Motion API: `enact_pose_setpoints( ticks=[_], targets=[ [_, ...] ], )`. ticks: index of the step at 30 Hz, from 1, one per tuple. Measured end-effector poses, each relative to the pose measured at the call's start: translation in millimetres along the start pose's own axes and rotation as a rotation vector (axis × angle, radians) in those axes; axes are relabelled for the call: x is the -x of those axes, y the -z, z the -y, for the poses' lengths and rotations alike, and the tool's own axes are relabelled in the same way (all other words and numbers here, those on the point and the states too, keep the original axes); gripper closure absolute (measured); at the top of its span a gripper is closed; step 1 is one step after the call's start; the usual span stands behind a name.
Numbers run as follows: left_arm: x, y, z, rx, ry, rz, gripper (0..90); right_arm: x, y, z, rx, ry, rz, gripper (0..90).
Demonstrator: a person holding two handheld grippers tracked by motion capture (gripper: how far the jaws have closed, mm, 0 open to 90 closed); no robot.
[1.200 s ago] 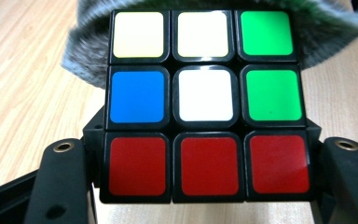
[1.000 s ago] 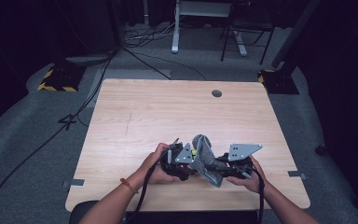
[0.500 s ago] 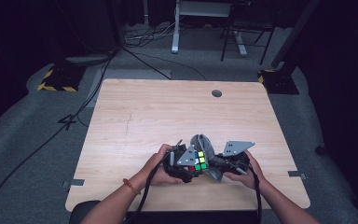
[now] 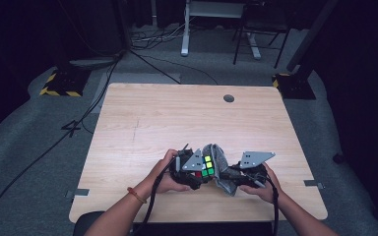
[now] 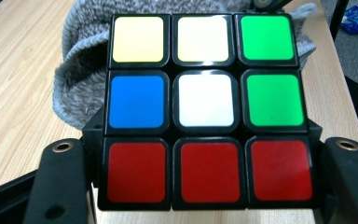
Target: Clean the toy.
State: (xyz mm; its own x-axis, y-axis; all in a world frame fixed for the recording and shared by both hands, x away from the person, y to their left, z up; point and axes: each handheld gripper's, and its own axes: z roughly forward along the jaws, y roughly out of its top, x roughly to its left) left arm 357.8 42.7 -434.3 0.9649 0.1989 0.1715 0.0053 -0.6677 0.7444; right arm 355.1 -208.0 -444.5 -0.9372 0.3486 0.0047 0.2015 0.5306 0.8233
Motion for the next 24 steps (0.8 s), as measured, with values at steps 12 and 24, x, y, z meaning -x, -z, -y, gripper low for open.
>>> enact_pose_setpoints(
  ticks=[12,24],
  targets=[
    [2.4,-15.9,5.3,-0.097,-0.025,-0.013,33.2,-9.0,6.3,-5.2,0.025,0.043,-0.028,75.4],
    [8.4,-9.2,-0.8,-0.013,-0.026,0.035,33.2,9.3,-3.5,0.7,-0.015,-0.018,0.010,75.4]
  ],
)
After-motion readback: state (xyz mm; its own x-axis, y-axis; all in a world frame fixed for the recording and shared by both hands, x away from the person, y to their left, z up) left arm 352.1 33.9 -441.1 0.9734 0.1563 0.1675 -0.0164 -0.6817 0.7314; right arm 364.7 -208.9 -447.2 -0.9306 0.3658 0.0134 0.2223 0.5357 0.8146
